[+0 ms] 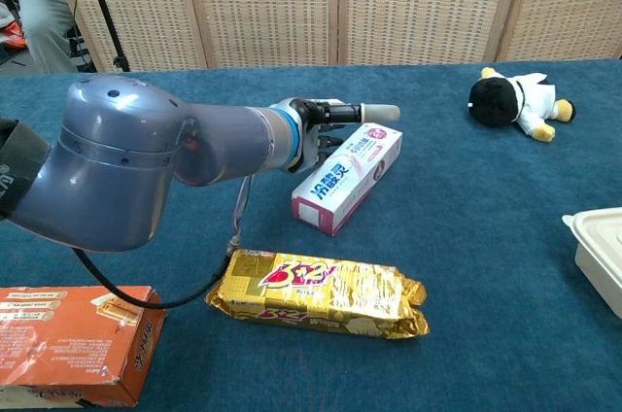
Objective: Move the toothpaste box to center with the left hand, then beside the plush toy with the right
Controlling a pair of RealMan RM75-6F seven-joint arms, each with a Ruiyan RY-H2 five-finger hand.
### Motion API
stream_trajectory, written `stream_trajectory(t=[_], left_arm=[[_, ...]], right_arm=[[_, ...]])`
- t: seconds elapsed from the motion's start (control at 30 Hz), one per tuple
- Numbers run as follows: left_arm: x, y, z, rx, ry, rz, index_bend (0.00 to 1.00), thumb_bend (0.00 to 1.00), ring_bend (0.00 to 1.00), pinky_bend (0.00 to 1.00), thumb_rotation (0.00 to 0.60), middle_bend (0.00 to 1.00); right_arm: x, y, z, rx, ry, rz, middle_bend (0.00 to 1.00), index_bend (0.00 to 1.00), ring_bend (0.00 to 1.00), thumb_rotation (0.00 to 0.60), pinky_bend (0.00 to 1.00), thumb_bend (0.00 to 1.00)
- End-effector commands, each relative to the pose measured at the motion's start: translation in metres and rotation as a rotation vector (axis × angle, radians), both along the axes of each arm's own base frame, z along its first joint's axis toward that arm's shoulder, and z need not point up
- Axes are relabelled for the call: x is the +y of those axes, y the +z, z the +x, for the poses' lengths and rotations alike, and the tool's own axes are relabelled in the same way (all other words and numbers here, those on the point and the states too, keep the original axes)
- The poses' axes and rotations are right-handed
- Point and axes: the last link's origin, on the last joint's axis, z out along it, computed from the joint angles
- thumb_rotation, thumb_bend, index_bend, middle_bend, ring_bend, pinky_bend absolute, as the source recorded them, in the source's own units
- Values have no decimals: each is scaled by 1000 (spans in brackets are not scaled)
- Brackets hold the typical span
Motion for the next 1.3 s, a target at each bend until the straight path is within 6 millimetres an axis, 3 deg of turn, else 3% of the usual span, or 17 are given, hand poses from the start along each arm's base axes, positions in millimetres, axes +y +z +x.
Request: stream_trajectory(t=[0.03, 0.17, 0.3, 0.53, 0.6, 0.63, 0.97, 1.3], left_arm=[[0, 2, 3, -12, -10, 3, 0, 0, 0, 0, 600, 0], [0, 13, -3, 17, -55, 35, 0, 0, 0, 0, 600, 0], [5, 39, -20, 156, -157, 150, 0, 0, 0, 0, 600, 0], [18, 97, -70, 600, -394, 367, 0, 0, 0, 0, 600, 0], [18, 104, -78, 666, -423, 398, 0, 0, 0, 0, 600, 0], [19, 116, -91, 785, -468, 448, 0, 0, 0, 0, 600, 0], [-7, 170, -158, 1201, -639, 624, 0, 0, 0, 0, 600, 0], [-33, 192, -197, 1376, -703, 588, 0, 0, 0, 0, 600, 0]], right_arm=[[0, 1, 0, 0, -1, -2, 0, 44, 0, 600, 0, 414], [0, 2, -1, 0, -2, -9, 0, 44, 0, 600, 0, 415], [1, 0, -1, 10, 1, -5, 0, 44, 0, 600, 0, 414], [0, -8, -1, 38, -2, 17, 0, 44, 0, 600, 0, 414], [0, -9, -1, 42, -3, 19, 0, 44, 0, 600, 0, 415], [0, -11, -1, 50, -3, 25, 0, 44, 0, 600, 0, 415], [-2, -21, 2, 79, 1, 41, 0, 44, 0, 600, 0, 414], [-3, -25, 3, 100, 1, 43, 0, 44, 0, 600, 0, 414]])
